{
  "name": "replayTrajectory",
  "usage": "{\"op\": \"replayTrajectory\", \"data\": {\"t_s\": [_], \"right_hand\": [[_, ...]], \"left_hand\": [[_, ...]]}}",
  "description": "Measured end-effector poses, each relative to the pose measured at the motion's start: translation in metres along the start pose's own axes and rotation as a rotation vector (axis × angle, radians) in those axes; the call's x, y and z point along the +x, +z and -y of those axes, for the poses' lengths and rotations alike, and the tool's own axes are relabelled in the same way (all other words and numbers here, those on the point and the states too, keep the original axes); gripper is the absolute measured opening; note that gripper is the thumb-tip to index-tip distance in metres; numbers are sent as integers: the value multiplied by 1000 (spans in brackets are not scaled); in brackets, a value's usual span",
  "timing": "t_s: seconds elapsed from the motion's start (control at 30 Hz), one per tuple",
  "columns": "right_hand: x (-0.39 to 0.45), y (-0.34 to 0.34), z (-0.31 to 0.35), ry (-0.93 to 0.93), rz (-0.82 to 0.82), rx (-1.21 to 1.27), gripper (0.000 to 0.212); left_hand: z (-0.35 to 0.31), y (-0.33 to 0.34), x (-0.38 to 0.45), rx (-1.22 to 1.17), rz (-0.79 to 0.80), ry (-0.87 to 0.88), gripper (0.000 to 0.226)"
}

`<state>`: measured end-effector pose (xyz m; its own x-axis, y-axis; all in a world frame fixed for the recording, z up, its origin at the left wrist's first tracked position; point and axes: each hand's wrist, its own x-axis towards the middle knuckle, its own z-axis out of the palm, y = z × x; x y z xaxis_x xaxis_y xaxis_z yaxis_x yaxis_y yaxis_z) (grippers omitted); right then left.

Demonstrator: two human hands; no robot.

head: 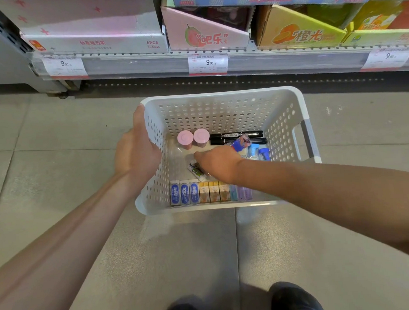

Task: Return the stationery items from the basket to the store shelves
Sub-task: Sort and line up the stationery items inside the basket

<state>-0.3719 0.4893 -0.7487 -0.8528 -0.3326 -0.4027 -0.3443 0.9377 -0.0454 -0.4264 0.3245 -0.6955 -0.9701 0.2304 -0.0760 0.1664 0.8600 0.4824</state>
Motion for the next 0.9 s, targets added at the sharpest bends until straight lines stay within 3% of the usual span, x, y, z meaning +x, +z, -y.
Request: {"op": "replayTrajectory", "data": {"t_s": [0.17, 0.33, 0.5, 0.63, 0.73, 0.9], "right_hand": [[-25, -22, -42, 67, 6, 311, 31], [-39, -40, -77, 305, 235, 693, 41], [-43, -26, -80, 395, 356, 649, 33], [-42, -12, -74, 371, 309, 500, 28], [-43, -5, -74, 479, 260, 449, 21], [-32, 18, -77, 602, 448, 428, 5]], "left_hand": [[1, 1, 1, -15, 3, 17, 69], [-1, 0, 1, -14, 12, 5, 68], [-1, -1, 0, -14, 20, -4, 69], [0, 0, 0, -18, 16, -16, 70], [0, 0, 0, -28, 15, -5, 70], [-1, -1, 0, -7, 8, -6, 71]]}}
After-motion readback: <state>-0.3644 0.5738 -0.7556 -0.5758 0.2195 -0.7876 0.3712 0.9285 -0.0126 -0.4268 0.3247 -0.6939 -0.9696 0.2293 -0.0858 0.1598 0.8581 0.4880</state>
